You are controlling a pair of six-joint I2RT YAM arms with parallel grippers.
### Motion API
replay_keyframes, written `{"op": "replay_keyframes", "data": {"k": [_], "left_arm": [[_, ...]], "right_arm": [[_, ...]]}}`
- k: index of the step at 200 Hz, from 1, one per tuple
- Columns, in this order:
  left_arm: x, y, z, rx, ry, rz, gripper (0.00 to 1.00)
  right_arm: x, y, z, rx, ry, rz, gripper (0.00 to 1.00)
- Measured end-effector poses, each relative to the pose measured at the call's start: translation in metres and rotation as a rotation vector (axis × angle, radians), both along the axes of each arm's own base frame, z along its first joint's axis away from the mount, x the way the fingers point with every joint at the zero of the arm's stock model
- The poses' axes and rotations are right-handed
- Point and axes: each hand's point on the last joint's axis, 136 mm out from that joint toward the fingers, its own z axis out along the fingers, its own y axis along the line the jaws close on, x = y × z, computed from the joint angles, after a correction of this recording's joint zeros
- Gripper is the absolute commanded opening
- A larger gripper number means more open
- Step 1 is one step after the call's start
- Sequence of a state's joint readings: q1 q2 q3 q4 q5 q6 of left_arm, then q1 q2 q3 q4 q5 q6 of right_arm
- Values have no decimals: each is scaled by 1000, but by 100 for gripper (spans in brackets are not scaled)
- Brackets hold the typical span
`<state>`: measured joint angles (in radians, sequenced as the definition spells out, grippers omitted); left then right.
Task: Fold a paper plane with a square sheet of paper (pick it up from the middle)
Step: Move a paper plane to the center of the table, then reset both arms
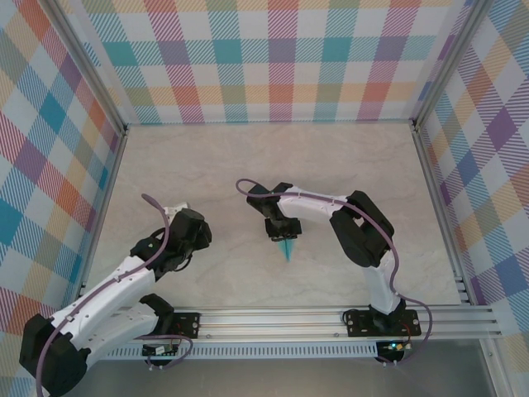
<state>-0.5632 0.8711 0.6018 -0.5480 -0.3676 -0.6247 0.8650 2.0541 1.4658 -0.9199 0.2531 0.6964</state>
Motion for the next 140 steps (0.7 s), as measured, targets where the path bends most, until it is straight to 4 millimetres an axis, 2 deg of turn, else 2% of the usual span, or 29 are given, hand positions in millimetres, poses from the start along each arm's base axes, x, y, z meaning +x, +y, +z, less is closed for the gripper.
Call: {"op": "replay_keyframes", "data": {"k": [18,34,64,83,93,103,118,129,140], "left_arm": [[6,15,12,35,-46,44,61],[9,28,18,66,-71,82,65],[13,53,20,118,-82,166,70],[15,72,20,142,-77,235,72],[16,83,20,161,-76,277,74],[17,91,20,183,-79,308,78],[23,99,20,205,-99,341,81],[28,103,16,240,-98,348,83],[35,105,11,278,-92,350,84]], "right_arm": [[1,1,6,11,-12,20,52],[5,4,24,40,-45,31,63],[16,6,80,117,-169,56,73],[21,-2,119,150,-273,55,77],[23,-9,138,161,-331,52,83],[26,-23,155,159,-399,32,89],[30,-52,167,137,-474,-12,92],[37,-86,168,88,-526,-80,94],[45,-126,159,21,-570,-161,95]]}}
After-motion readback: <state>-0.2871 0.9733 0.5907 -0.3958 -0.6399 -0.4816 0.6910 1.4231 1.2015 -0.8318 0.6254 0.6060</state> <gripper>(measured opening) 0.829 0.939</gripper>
